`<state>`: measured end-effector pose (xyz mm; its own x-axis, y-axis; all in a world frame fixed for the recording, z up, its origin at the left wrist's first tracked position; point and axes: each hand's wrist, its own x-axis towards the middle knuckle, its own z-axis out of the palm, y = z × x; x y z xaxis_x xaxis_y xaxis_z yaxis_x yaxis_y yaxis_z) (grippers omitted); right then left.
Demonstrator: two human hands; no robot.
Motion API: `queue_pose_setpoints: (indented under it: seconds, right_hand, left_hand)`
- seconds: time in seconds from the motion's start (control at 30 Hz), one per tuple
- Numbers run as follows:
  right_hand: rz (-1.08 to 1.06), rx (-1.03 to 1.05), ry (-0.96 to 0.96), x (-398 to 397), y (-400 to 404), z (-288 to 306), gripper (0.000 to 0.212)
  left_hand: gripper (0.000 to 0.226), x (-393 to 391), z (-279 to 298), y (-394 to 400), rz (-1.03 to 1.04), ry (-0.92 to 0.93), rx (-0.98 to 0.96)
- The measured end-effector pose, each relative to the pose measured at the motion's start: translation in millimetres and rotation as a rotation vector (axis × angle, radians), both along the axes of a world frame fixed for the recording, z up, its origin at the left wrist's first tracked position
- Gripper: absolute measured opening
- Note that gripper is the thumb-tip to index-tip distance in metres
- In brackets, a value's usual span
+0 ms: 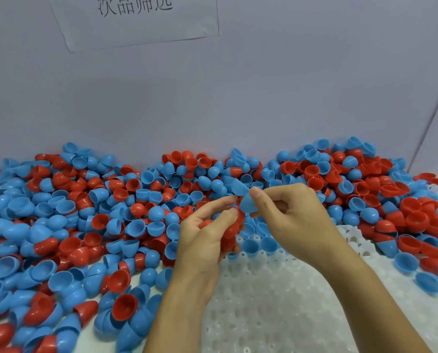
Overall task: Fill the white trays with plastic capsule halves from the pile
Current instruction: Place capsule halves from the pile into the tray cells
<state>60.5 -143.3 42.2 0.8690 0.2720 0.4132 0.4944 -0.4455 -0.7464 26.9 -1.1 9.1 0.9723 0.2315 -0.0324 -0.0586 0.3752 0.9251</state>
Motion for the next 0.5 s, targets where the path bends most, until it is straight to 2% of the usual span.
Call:
queue_pose_setpoints:
  seconds: [0.07, 0.1, 0.23, 0.3, 0.37, 0.5]
  right_hand:
    - [-0.012, 0.004, 0.032, 1.9, -1.0, -0.9, 0.052]
    - [-0.009, 0.01, 0.046, 2.1, -1.7, -0.9, 0.048]
    - [0.025, 0.026, 0.045, 2.5, -7.9, 2.0, 0.013]
    - [0.037, 0.065, 0.087, 2.8, -11.7, 3.2, 0.003]
    - [0.054, 0.086, 0.118, 2.4, -14.0, 4.8, 0.008]
    - [0.101, 0.043, 0.129, 0.3, -14.5, 6.5, 0.017]
  left_hand:
    - [0.017, 0.4, 0.2, 0.1, -0.003, 0.0, 0.002]
    - [0.017, 0.4, 0.0, 0.3, -0.009, -0.004, 0.012]
    - [0.02, 0.4, -2.7, 0.7, -0.028, -0.018, 0.137]
    - [0.018, 0.0, -3.7, 0.4, -0.056, -0.024, 0.175]
    - [0.013, -1.1, -2.7, 0.1, -0.083, -0.033, 0.188]
    - [0.017, -2.3, -1.0, -0.3, -0.085, -0.038, 0.203]
